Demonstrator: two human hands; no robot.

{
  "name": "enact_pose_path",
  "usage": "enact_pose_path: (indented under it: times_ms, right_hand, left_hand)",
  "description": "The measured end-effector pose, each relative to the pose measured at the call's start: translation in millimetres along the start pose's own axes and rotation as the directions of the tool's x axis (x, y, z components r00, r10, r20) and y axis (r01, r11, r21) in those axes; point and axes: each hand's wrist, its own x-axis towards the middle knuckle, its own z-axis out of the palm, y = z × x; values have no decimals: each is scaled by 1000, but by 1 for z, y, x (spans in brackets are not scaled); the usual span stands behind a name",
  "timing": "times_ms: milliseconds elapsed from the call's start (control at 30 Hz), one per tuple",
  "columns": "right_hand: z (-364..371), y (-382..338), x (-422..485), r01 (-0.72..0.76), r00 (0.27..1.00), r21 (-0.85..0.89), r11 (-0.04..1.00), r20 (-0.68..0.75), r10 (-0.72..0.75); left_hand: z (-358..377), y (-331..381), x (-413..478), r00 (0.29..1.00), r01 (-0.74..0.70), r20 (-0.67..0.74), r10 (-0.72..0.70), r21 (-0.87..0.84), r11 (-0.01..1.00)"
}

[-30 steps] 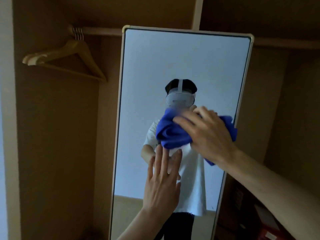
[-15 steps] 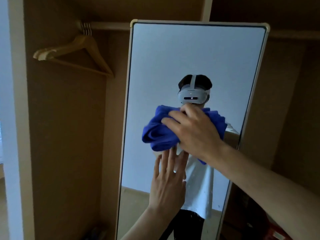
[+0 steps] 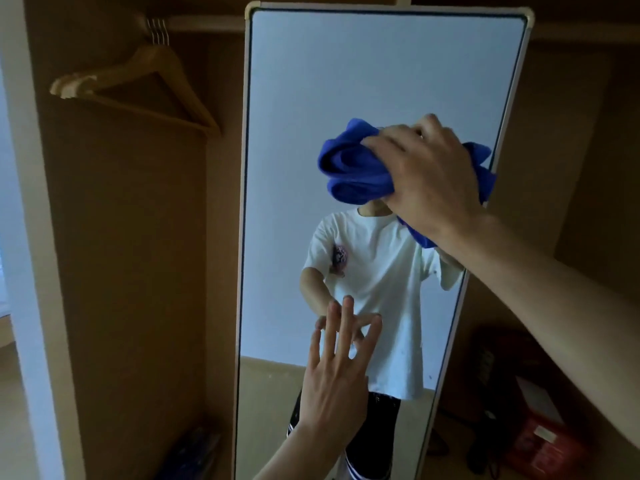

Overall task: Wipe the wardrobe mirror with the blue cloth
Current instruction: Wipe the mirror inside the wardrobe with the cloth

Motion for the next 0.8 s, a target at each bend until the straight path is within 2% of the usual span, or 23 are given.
enact_pose_path:
  times_ms: [233, 433, 500, 633, 800]
  right_hand:
    - [32, -43, -89, 173, 985, 82, 982, 11, -174]
    - [40, -52, -125, 230, 971, 127, 965, 31, -236]
    - [34, -41, -113, 205, 978, 148, 968, 7, -208]
    - [16, -1, -70, 46, 998, 116, 992, -49, -41]
    - [21, -4, -81, 78, 996, 98, 992, -39, -74]
  left_hand:
    - [13, 9, -7, 1000, 27, 16, -26, -45, 999]
    - [18, 12, -28, 995, 37, 90, -36, -19, 999]
    - [21, 11, -34, 994, 28, 102, -25, -30, 999]
    - [24, 8, -35, 993, -10, 121, 11, -10, 1000]
    - [30, 7, -33, 990, 0, 141, 1, -1, 1000]
